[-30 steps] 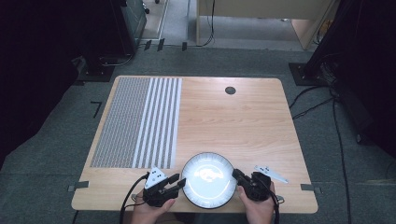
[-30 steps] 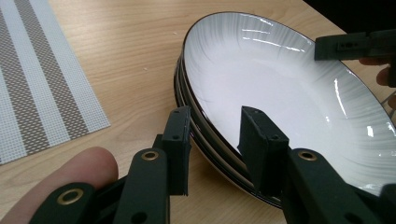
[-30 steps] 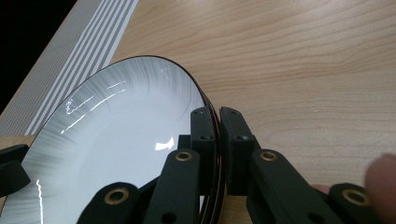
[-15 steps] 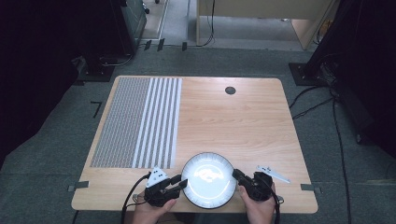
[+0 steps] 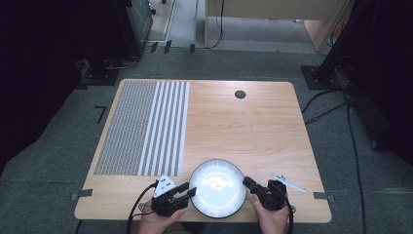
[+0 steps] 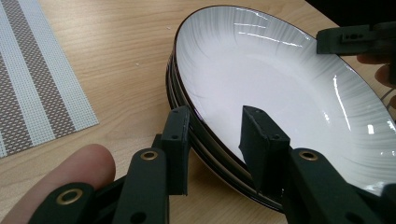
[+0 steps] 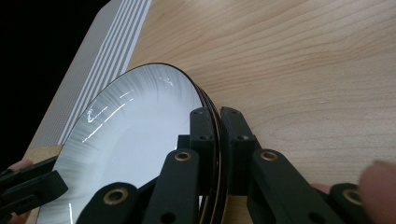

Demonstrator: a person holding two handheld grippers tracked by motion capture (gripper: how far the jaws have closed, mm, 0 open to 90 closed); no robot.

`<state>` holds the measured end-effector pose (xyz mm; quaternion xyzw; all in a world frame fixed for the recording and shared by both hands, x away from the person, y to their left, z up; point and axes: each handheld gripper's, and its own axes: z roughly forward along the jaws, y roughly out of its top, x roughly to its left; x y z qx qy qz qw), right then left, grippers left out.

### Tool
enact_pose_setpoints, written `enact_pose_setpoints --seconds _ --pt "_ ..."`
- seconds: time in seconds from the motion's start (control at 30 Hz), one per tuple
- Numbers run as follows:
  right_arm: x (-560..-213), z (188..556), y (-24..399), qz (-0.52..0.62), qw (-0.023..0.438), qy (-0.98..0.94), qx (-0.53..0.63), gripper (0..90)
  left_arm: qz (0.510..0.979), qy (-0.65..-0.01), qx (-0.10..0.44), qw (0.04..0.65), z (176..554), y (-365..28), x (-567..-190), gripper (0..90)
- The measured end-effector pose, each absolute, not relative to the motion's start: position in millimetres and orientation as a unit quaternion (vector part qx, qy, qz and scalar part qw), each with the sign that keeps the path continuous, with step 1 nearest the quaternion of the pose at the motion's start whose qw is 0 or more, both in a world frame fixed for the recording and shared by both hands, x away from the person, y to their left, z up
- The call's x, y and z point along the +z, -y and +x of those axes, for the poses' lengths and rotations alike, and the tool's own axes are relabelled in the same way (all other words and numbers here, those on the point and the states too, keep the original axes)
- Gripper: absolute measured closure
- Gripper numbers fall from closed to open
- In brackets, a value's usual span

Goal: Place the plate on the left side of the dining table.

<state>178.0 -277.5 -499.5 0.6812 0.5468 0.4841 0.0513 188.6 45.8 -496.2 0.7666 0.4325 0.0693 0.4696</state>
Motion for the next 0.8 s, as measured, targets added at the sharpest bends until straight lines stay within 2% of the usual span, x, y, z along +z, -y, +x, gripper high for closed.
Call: enact_pose_setpoints --seconds 0.1,0.13,0.2,0.5,0.67,0.73,0.8 --pt "-499.3 177.7 279.1 0.684 0.047 -0.540 0.488 84.6 0.768 -0.432 0.070 0.469 188.4 -45.6 -496.6 63.8" --pt "-497.9 176.8 282.4 0.685 0.031 -0.523 0.507 89.0 0.770 -0.435 0.069 0.462 189.0 -45.0 -497.7 63.4" --pt "-495.7 176.5 284.1 0.686 0.021 -0.517 0.511 89.0 0.770 -0.433 0.072 0.464 188.7 -44.9 -498.4 63.1" --pt "-497.0 178.1 278.0 0.683 0.040 -0.538 0.492 86.0 0.768 -0.432 0.076 0.466 187.8 -44.2 -498.4 62.4" --pt "-494.0 175.4 266.7 0.671 0.089 -0.560 0.477 85.0 0.768 -0.433 0.077 0.465 187.7 -43.8 -498.6 62.4" --pt "-494.7 175.7 267.0 0.676 0.088 -0.555 0.478 87.4 0.768 -0.434 0.080 0.465 187.2 -43.4 -498.6 62.4" --pt "-497.1 176.7 271.3 0.681 0.065 -0.539 0.491 87.2 0.767 -0.434 0.081 0.465 187.1 -43.2 -498.7 62.4"
